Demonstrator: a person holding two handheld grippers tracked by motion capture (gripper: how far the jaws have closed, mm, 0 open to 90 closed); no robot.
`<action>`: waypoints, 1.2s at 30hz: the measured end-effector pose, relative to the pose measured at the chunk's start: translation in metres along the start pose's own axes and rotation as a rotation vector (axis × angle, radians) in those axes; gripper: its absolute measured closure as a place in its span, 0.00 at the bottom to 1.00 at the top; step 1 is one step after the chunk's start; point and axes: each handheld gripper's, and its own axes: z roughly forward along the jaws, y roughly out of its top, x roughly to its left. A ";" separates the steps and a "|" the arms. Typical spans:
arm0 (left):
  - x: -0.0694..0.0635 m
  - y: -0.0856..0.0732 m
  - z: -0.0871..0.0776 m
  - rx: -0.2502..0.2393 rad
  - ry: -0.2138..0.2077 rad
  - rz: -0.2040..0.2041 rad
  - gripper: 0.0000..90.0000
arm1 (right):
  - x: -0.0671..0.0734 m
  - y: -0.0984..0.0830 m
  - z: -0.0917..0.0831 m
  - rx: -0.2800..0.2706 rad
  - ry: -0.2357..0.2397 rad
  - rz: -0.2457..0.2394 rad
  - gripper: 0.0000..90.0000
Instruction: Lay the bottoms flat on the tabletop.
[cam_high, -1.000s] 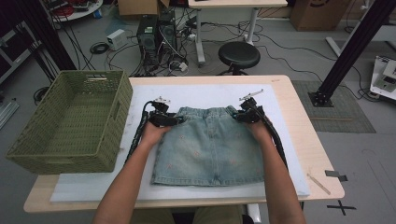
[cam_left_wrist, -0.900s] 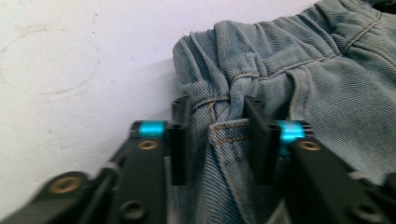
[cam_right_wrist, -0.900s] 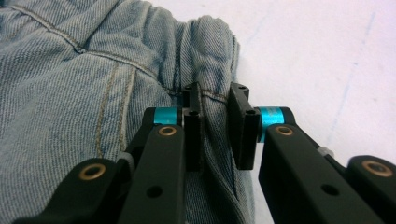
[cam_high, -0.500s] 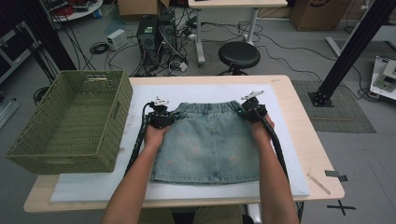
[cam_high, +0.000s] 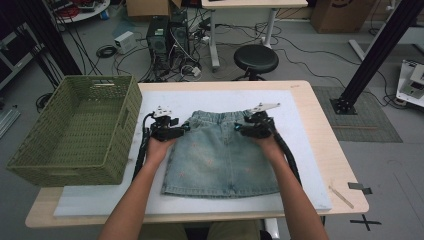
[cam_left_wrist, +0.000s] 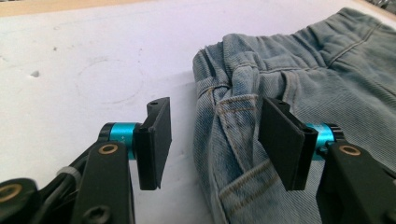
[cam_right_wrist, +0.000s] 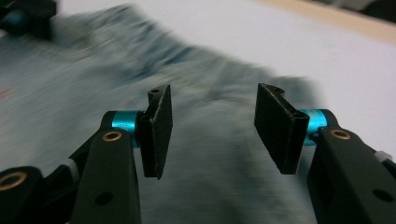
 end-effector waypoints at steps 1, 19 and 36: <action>0.001 -0.001 -0.002 -0.005 0.002 0.001 0.49 | 0.009 -0.001 0.004 0.012 0.017 -0.022 0.55; 0.003 -0.009 -0.035 -0.056 -0.025 -0.003 0.47 | 0.046 -0.004 0.012 0.059 0.062 -0.077 0.61; -0.025 -0.036 -0.069 0.018 -0.041 0.006 0.51 | 0.051 -0.047 -0.038 0.015 0.000 -0.060 0.77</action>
